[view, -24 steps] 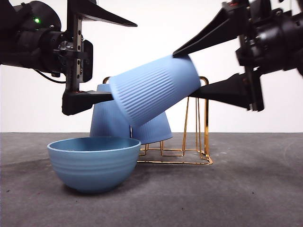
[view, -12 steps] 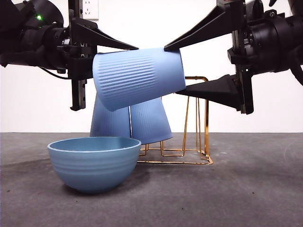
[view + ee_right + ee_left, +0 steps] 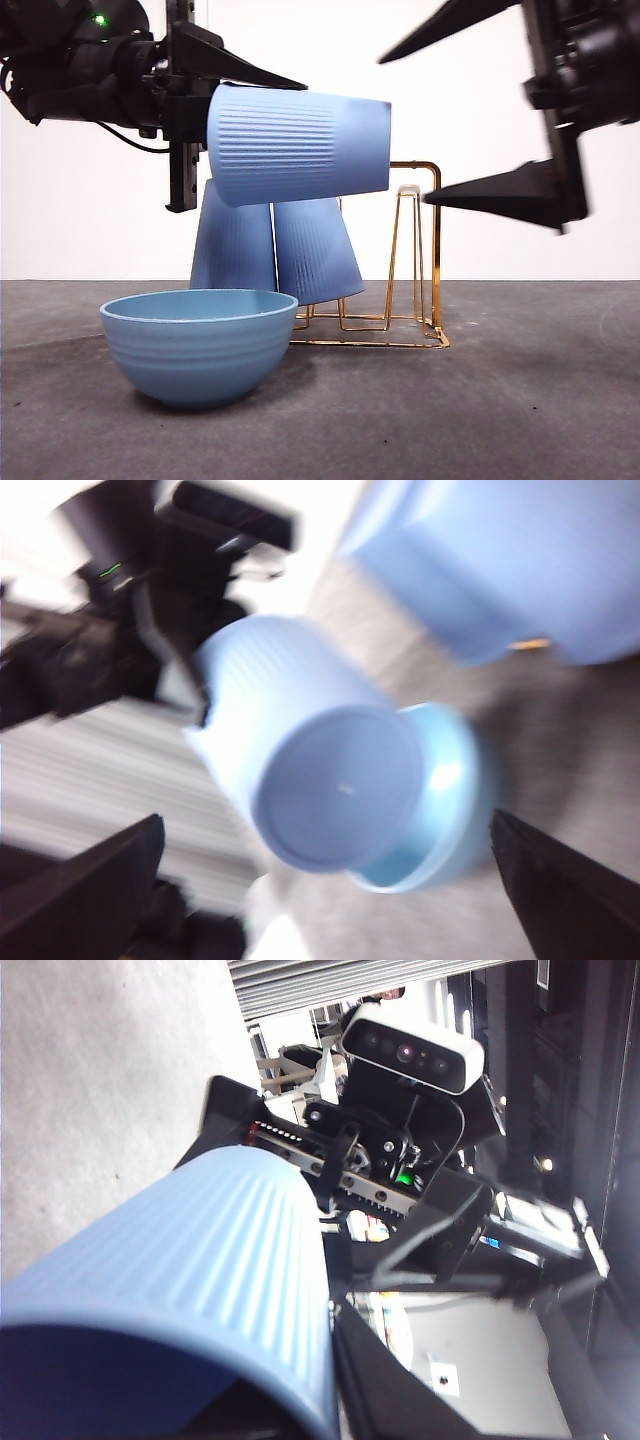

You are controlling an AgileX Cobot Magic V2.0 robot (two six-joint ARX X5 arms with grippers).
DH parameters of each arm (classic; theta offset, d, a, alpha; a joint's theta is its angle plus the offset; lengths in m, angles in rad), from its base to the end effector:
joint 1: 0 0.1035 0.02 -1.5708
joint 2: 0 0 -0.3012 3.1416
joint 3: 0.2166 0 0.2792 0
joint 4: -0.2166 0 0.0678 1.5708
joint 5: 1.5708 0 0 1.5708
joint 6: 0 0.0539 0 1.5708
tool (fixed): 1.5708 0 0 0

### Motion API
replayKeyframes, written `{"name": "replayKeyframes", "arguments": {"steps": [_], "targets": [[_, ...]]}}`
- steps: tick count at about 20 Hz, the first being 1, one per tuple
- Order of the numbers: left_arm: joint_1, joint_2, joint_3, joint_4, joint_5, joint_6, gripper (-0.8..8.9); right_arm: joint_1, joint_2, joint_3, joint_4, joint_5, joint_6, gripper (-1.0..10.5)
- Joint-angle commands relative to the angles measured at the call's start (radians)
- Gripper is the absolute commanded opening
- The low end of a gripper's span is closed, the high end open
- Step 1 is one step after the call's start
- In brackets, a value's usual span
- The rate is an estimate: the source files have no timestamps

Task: Right arm lift cup from the cupboard, then place it on the right of the bowl

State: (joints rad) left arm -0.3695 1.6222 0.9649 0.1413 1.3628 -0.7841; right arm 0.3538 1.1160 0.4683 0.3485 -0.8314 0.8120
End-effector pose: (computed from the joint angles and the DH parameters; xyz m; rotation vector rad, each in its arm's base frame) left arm 0.3135 -0.1780 0.2463 -0.8387 1.1656 -1.4191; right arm 0.2121 0.1208 0.2267 0.7818 0.7704 0.9877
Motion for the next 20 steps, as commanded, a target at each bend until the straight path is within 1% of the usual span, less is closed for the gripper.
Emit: {"name": "replayKeyframes", "arguments": {"steps": [1,3,5,6,8,9,10,11,13,14,15,17,19,20], "targets": [[-0.032,0.0,0.022,-0.001,-0.063,-0.068,0.1,-0.016,-0.092,0.056,-0.256,0.057,-0.15,5.3],[-0.071,0.0,0.045,-0.051,-0.132,-0.053,0.11,-0.018,-0.179,0.116,-0.511,0.142,-0.261,5.3],[-0.116,0.002,0.077,-0.132,-0.212,-0.006,0.11,-0.018,-0.265,0.189,-0.754,0.227,-0.358,5.3],[-0.134,0.002,0.095,-0.185,-0.248,0.027,0.11,-0.018,-0.3,0.218,-0.834,0.258,-0.379,5.3],[-0.18,0.015,0.157,-0.343,-0.341,0.129,0.11,-0.018,-0.385,0.27,-0.975,0.303,-0.423,5.3],[-0.206,0.028,0.203,-0.447,-0.408,0.199,0.11,-0.018,-0.43,0.293,-1.037,0.332,-0.44,5.3],[-0.228,0.039,0.246,-0.537,-0.469,0.258,0.11,-0.018,-0.462,0.306,-1.077,0.357,-0.455,5.3],[-0.257,0.061,0.305,-0.639,-0.546,0.327,0.11,-0.018,-0.515,0.322,-1.133,0.401,-0.473,5.3],[-0.308,0.114,0.422,-0.809,-0.674,0.431,0.11,-0.018,-0.598,0.344,-1.215,0.47,-0.497,5.3],[-0.33,0.142,0.476,-0.874,-0.732,0.471,0.11,-0.018,-0.64,0.353,-1.253,0.487,-0.517,5.3],[-0.357,0.181,0.543,-0.952,-0.806,0.512,0.11,-0.018,-0.684,0.359,-1.29,0.499,-0.54,5.3],[-0.407,0.257,0.668,-1.077,-0.935,0.578,0.11,-0.018,-0.758,0.359,-1.336,0.496,-0.574,5.3],[-0.453,0.331,0.783,-1.17,-1.045,0.629,0.11,-0.018,-0.818,0.359,-1.373,0.492,-0.608,5.3],[-0.472,0.36,0.829,-1.205,-1.093,0.647,0.1,-0.018,-0.837,0.359,-1.383,0.492,-0.613,5.3]]}}
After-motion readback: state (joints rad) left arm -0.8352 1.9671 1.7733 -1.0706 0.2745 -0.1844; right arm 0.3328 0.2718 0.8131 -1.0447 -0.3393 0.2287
